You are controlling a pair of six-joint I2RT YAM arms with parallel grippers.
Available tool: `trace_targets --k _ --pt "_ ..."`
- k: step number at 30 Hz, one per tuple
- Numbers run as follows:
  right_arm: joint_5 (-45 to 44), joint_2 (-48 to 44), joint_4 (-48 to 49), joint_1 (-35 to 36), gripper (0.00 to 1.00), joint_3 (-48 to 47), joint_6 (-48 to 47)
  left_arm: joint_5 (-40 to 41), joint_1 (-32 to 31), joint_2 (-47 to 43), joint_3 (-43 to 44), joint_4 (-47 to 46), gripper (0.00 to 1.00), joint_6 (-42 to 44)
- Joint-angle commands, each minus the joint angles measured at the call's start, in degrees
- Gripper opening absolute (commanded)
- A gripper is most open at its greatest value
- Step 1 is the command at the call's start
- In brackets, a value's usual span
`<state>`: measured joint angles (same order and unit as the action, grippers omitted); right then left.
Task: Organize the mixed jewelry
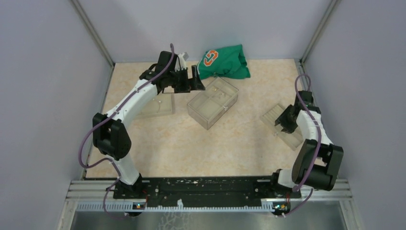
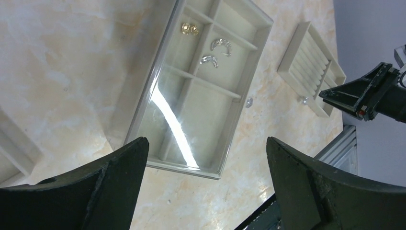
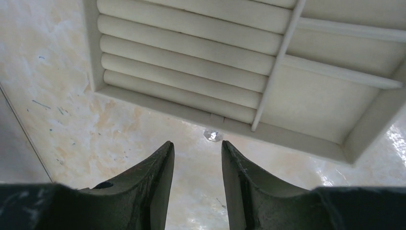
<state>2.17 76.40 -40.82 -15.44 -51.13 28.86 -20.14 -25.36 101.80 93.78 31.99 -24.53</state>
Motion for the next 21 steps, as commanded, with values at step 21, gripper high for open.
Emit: trace_targets --k 21 --pt "11.48 15.25 15.00 17.08 0.43 -3.69 2.70 0.82 0.06 -1.79 -1.56 0.76 0.99 1.60"
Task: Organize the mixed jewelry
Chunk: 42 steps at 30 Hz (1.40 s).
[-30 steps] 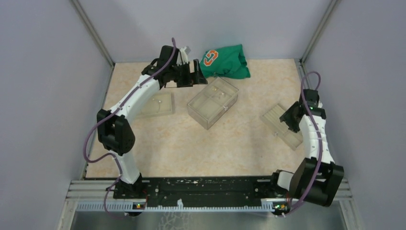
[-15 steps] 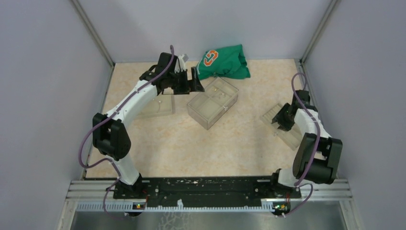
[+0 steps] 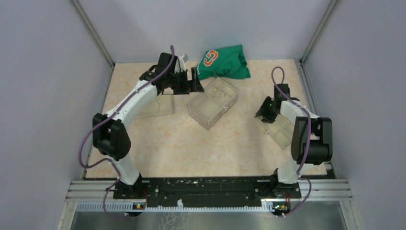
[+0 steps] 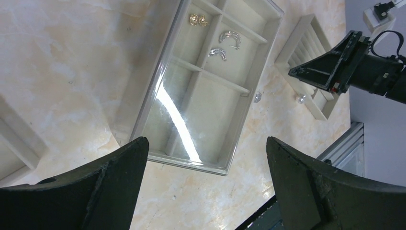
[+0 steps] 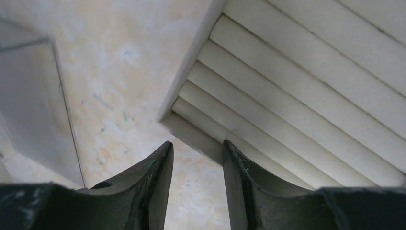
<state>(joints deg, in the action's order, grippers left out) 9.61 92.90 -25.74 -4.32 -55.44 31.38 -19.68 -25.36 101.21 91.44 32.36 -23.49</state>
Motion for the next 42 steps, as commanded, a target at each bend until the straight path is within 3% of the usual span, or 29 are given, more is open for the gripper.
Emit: trace_targets --k 1,7,12,17,20,23,30,36,42 --pt "4.69 -1.39 -1.17 7.91 0.43 1.14 -0.28 0.41 0.05 -1.11 0.70 0.42 0.99 0.48" --pt "8.60 -6.08 -9.66 14.85 0.43 6.62 -4.84 0.25 0.05 -0.59 1.26 0.67 0.99 0.53" --pt "8.77 -15.83 -24.78 16.62 0.46 7.06 -9.19 0.53 0.08 -0.40 1.30 0.96 0.99 0.81" --pt "-5.79 -23.92 -33.67 16.53 0.49 -0.34 -0.21 -0.56 0.05 -0.12 1.02 0.30 0.99 0.49" --pt "-16.45 -29.29 -32.90 15.23 0.50 0.67 10.59 -0.71 0.05 0.12 0.94 0.08 0.99 0.75" --pt "-18.17 -32.95 -28.59 10.18 0.50 5.53 16.06 -1.07 0.05 -0.03 0.58 0.17 0.99 1.05" --pt "-14.94 -31.02 -19.35 -2.74 0.49 13.62 16.42 -1.83 0.05 -1.38 -1.61 -0.03 0.99 1.68" --pt "-16.51 -25.57 -13.31 -4.73 0.48 14.17 16.64 -1.68 0.07 -2.25 -2.87 -0.02 0.99 1.86" --pt "-18.49 -21.64 -9.99 -5.91 0.40 14.43 16.53 -1.33 0.07 -2.66 -3.86 0.07 0.99 1.17"
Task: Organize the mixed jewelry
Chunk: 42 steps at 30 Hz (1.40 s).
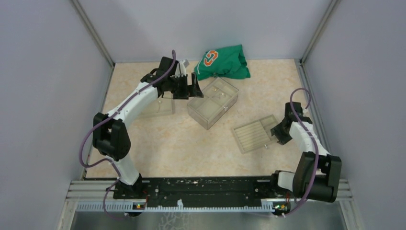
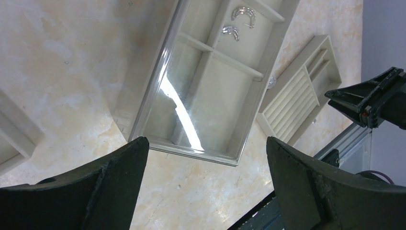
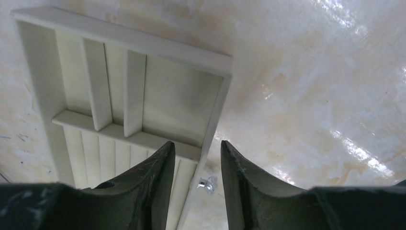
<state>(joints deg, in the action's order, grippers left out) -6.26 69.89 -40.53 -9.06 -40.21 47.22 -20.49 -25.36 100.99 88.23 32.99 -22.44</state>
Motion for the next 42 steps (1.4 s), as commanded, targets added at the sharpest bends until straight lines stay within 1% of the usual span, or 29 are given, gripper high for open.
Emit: trace_targets --k 1,7,9,14,15,16,17,23,27,31,37,42 --pt "-2.84 1.99 4.97 -1.36 0.38 -0.76 0.57 -0.39 0.13 -2.54 -0.75 -0.56 0.99 0.11" --pt "-2.17 4.00 7.23 -1.53 0.23 0.83 -1.05 1.76 0.16 -2.67 -0.74 -0.91 0.98 0.03" --pt "-1.49 4.39 7.83 -1.57 0.20 1.44 -1.44 1.99 0.24 -2.36 -0.46 -1.16 0.98 -0.26" --pt "0.02 4.73 9.01 -1.58 0.15 2.79 -3.03 1.78 0.32 -1.48 0.40 -1.50 0.99 -0.74" --pt "0.55 4.92 9.40 -1.58 0.11 2.92 -3.67 1.77 0.36 -1.27 0.56 -1.52 0.99 -0.76" --pt "1.17 5.13 9.65 -1.58 0.03 2.77 -4.36 1.87 0.40 -1.17 0.62 -1.53 0.99 -0.77" --pt "1.52 5.41 9.45 -1.58 0.00 2.44 -5.27 1.91 0.40 -1.01 0.75 -1.61 0.99 -0.81" --pt "4.55 4.99 5.63 -1.34 0.00 -2.67 -10.58 1.73 0.49 1.50 2.42 -1.98 0.99 -0.23" --pt "5.83 7.76 0.51 0.28 0.00 -9.08 -12.73 1.38 0.66 5.08 5.52 -1.51 0.99 0.64" --pt "7.61 11.57 -2.62 3.78 0.00 -14.45 -13.47 1.07 1.16 9.25 9.62 -0.74 0.99 1.39" --pt "8.79 16.05 -2.57 8.59 0.00 -19.14 -12.09 0.10 3.03 13.96 13.55 -0.40 0.99 1.38" --pt "8.67 19.30 -2.01 12.01 0.00 -22.28 -11.22 -2.80 3.92 16.20 15.41 0.51 0.99 1.43"
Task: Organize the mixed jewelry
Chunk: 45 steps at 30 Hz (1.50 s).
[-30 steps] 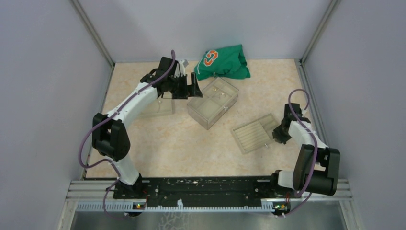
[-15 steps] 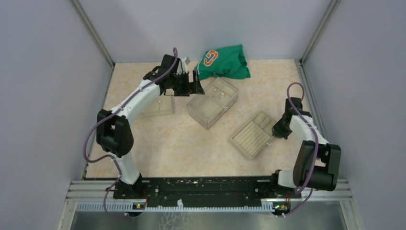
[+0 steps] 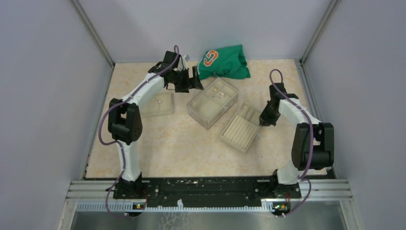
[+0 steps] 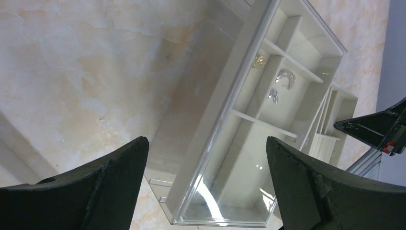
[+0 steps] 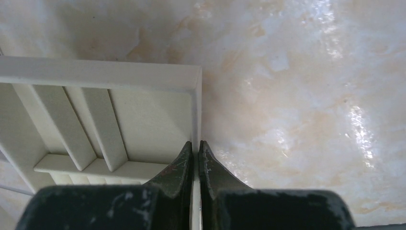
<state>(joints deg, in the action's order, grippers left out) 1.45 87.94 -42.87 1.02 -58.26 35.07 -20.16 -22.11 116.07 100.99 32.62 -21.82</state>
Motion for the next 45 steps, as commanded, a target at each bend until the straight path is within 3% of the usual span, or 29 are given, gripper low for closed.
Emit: trace_targets --k 1,21,45 --pt "0.86 1.90 0.44 2.40 0.00 -4.69 1.00 -3.79 0.66 1.17 2.34 0.56 0.99 0.74" --pt "-0.67 13.23 1.86 6.96 0.00 -14.95 4.98 -11.42 0.64 2.40 -1.47 -2.13 0.99 0.29" --pt "-3.81 18.51 1.58 12.08 0.00 -21.91 14.54 -16.80 0.04 3.46 -4.34 -4.51 0.99 -0.76"
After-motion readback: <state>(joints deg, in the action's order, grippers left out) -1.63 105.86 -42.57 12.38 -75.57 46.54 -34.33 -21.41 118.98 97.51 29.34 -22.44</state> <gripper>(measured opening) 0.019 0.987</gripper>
